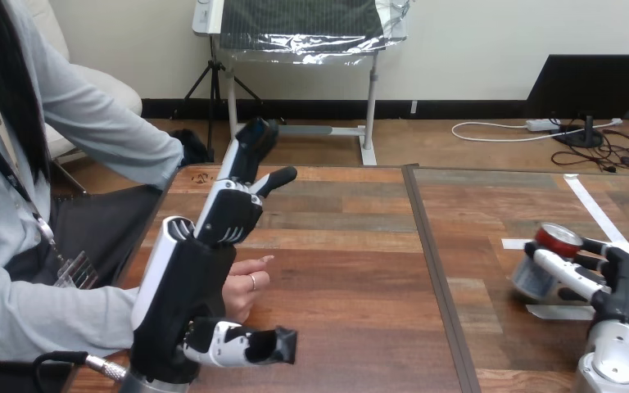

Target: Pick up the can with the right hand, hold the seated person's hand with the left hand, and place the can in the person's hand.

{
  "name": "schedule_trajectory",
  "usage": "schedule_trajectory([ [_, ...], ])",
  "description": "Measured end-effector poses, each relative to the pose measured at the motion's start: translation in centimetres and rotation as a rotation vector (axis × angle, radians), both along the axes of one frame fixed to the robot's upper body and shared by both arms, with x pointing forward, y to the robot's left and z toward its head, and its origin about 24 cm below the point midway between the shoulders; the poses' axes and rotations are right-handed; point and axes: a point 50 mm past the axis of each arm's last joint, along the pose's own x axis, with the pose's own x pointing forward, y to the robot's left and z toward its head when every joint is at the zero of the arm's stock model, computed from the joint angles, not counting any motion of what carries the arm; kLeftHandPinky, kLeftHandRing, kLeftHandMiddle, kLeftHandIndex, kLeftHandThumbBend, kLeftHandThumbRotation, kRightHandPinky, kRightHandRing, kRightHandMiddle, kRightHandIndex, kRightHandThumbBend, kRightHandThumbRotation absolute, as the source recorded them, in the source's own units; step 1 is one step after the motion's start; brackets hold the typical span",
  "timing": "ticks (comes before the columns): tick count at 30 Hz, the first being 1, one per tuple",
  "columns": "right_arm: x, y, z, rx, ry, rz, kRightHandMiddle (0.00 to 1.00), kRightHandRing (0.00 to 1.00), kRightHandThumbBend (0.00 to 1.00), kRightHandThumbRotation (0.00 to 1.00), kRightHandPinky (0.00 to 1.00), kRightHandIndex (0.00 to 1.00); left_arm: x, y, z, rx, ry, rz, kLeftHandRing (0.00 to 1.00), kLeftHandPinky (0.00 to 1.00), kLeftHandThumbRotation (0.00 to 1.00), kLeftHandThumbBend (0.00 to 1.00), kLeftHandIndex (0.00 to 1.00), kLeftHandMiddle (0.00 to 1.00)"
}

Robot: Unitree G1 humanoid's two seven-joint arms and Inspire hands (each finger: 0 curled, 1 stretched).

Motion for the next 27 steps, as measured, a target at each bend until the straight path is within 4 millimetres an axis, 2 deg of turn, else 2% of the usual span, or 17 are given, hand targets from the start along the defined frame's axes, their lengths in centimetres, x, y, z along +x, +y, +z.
schedule_trajectory([
  [6,0.1,0.1,0.2,-0.01,-0.02,0.017,0.53,0.44,0.8,0.0,0.37,0.54,0.0,0.2,0.0,0.05,-0.006,0.008,1.0,0.94,0.64,1.0,1.0,1.0],
  [18,0.5,0.4,0.8,-0.037,-0.062,0.055,0.52,0.44,0.8,0.0,0.38,0.54,0.1,0.9,0.1,0.158,-0.024,0.077,0.98,0.81,0.64,1.0,0.98,1.0],
  [27,0.8,0.7,0.9,-0.072,-0.054,0.103,0.52,0.45,0.81,0.0,0.39,0.54,0.4,1.5,0.3,0.223,-0.014,0.134,0.98,0.82,0.52,1.0,0.96,0.99],
])
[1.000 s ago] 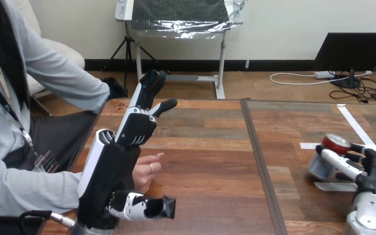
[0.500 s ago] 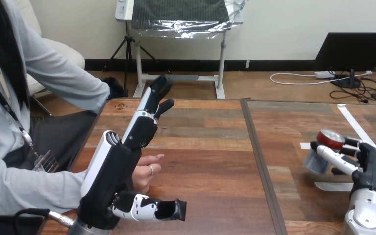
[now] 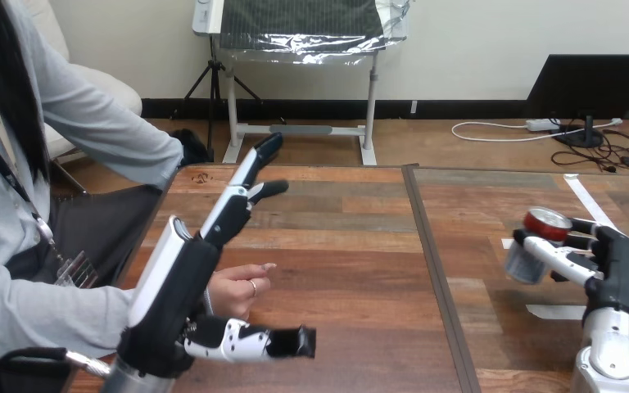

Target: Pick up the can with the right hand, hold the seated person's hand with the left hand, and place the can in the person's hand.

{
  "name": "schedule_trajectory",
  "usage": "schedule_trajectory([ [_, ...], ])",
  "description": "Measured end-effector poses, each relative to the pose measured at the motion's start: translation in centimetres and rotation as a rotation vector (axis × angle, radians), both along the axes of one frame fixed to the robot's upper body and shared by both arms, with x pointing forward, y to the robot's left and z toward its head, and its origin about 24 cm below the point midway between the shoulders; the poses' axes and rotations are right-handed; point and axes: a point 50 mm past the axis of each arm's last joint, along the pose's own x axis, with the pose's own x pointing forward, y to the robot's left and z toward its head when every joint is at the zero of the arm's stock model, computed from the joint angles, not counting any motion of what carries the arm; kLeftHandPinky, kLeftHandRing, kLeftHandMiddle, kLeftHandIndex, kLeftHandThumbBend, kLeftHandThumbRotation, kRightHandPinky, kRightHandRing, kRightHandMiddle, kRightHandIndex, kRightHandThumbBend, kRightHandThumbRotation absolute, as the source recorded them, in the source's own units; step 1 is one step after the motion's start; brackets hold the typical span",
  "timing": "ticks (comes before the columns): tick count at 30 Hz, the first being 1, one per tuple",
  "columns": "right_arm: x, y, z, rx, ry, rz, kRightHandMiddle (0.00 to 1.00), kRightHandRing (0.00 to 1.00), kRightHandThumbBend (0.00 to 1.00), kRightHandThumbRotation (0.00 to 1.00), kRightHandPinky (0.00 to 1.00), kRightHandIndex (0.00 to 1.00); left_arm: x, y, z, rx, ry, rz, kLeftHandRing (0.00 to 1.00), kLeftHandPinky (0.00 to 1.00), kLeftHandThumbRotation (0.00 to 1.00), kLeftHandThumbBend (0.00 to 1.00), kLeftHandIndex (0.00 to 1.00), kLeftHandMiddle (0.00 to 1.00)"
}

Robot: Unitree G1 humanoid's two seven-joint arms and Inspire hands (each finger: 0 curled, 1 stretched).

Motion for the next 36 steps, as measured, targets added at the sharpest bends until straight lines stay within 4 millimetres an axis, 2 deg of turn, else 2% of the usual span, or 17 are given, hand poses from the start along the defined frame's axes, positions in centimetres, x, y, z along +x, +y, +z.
schedule_trajectory([
  [9,0.3,0.5,0.1,-0.041,0.012,0.047,0.51,0.45,0.81,0.0,0.43,0.53,0.3,0.5,0.3,0.086,0.011,0.058,0.96,0.86,0.45,1.0,0.92,0.96],
  [15,0.6,0.7,0.3,-0.054,0.012,0.067,0.51,0.43,0.82,0.0,0.39,0.53,0.4,0.9,0.6,0.128,0.022,0.093,0.94,0.87,0.4,1.0,0.91,0.95],
  [22,0.9,0.8,0.6,-0.078,0.016,0.085,0.51,0.43,0.82,0.0,0.37,0.53,0.5,1.6,0.9,0.176,0.036,0.119,0.92,0.84,0.33,1.0,0.91,0.94],
  [36,1.7,1.2,1.3,-0.099,0.006,0.118,0.51,0.43,0.8,0.0,0.37,0.54,1.0,3.6,1.7,0.356,0.088,0.178,0.89,0.79,0.23,1.0,0.88,0.91],
])
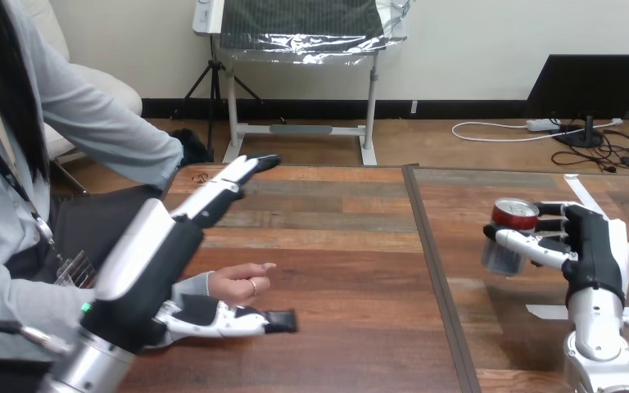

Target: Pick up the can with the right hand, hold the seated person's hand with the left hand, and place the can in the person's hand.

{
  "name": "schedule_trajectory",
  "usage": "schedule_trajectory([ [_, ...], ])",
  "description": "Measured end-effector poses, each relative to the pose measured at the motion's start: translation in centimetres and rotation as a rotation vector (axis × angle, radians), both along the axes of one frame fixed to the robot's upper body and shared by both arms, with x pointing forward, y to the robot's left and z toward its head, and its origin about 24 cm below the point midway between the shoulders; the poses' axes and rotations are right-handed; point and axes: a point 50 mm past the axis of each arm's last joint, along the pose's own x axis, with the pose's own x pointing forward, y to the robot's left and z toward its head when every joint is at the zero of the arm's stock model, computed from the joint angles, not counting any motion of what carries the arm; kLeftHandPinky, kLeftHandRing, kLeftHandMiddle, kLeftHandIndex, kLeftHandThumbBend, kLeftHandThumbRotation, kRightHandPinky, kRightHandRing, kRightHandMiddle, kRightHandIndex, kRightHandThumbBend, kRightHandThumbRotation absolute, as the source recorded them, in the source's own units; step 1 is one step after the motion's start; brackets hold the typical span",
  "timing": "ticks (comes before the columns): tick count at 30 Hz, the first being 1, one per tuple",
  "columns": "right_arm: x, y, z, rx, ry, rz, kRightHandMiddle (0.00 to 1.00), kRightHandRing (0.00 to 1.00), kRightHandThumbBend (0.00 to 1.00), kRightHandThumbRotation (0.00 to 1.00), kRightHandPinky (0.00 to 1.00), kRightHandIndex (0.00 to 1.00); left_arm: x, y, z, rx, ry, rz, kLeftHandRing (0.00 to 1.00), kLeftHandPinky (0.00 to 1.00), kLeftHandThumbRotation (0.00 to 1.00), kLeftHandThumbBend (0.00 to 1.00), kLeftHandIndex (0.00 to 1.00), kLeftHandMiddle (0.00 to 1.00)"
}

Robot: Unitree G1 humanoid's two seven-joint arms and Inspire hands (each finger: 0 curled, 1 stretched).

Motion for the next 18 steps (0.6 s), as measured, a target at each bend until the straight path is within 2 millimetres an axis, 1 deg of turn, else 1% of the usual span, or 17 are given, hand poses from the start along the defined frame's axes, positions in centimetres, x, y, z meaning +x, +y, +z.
schedule_trajectory([
  [18,0.2,0.2,0.1,-0.009,0.003,0.029,0.51,0.44,0.79,0.0,0.38,0.54,0.9,2.7,0.8,0.189,0.055,0.025,0.86,0.76,0.17,1.0,0.85,0.86],
])
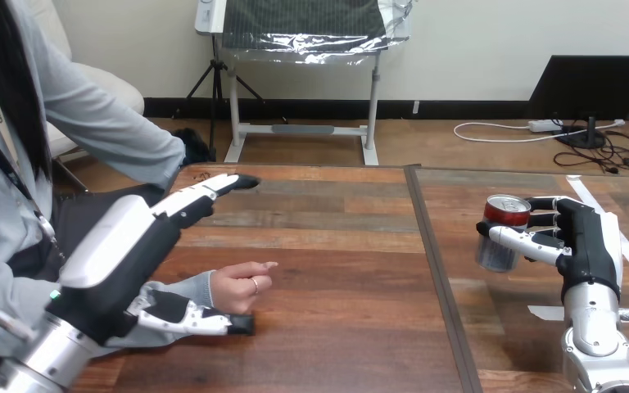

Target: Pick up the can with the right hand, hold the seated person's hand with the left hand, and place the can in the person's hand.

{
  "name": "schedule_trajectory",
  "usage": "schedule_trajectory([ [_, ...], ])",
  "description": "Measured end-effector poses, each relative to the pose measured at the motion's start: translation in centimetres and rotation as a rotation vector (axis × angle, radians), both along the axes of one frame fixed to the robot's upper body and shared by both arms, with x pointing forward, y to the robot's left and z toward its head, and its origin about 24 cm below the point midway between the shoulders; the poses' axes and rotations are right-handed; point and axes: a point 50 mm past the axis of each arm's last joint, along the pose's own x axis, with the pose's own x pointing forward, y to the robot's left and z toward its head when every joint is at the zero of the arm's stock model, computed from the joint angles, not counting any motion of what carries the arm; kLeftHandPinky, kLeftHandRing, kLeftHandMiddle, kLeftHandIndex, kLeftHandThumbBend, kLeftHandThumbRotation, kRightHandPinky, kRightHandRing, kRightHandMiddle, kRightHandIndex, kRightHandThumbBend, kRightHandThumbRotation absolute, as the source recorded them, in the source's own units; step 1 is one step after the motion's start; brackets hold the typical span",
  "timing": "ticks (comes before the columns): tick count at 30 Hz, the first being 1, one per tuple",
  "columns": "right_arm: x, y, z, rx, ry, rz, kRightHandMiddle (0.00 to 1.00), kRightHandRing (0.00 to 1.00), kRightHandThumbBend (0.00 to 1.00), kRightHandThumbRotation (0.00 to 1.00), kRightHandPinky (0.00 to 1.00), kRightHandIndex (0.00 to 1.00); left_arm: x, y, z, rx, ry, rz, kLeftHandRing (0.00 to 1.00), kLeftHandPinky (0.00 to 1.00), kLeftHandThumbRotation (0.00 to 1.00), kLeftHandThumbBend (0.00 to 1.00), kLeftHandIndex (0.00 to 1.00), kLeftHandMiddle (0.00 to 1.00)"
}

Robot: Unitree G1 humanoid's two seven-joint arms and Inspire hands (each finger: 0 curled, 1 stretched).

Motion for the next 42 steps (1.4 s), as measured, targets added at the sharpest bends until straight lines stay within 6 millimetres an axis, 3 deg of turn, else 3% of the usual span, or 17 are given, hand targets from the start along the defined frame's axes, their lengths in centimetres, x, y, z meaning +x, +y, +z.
schedule_trajectory([
  [15,0.0,0.1,0.0,-0.006,0.002,0.008,0.5,0.43,0.79,0.0,0.37,0.54,2.4,1.0,0.3,0.127,0.051,-0.002,0.84,0.77,0.2,1.0,0.84,0.85],
  [33,0.1,0.1,0.1,-0.004,-0.006,0.017,0.5,0.43,0.79,0.0,0.37,0.53,4.3,1.5,-1.1,0.25,0.168,0.014,0.82,0.76,0.07,1.0,0.82,0.84],
  [42,0.1,0.1,0.1,-0.003,-0.005,0.026,0.5,0.42,0.79,0.0,0.36,0.53,4.6,1.4,-2.1,0.307,0.223,-0.002,0.8,0.74,0.12,1.0,0.8,0.81],
])
